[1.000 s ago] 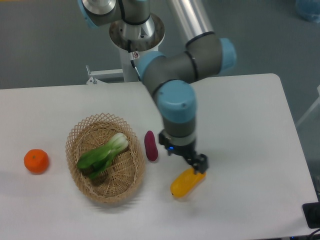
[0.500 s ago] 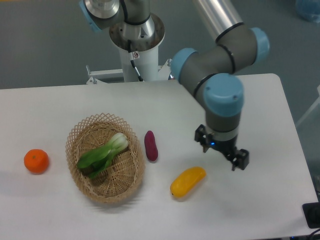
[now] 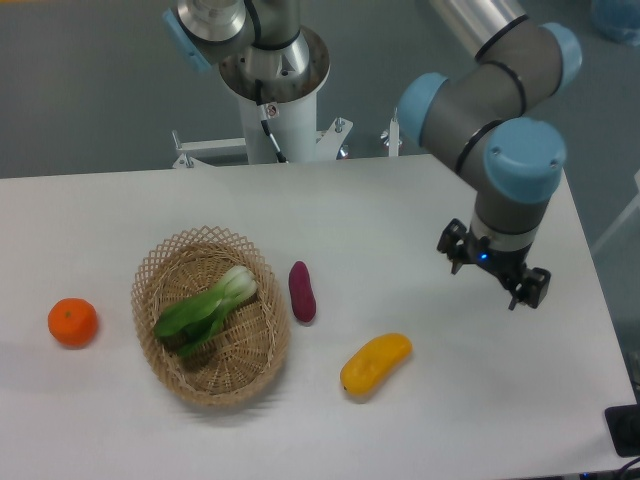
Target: Place the green vegetable in the basket
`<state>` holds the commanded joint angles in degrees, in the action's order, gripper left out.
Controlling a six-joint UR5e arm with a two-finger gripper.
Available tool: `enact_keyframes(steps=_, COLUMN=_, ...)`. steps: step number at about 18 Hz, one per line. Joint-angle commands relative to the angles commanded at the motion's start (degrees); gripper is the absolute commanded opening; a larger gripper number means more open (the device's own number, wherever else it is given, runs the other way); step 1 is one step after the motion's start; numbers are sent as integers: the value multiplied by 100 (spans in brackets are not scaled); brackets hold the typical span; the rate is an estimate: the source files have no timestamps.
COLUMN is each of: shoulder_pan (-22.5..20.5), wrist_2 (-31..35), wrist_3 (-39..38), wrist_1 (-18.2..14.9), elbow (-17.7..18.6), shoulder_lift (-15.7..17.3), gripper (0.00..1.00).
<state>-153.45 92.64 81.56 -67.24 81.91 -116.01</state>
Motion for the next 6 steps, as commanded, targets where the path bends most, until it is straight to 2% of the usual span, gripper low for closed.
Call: enact_keyframes(steps=6, shoulder_pan=-62, wrist_2=0, wrist_3=36, wrist_1=18, elbow=9, shoulder_lift=-70, gripper=100)
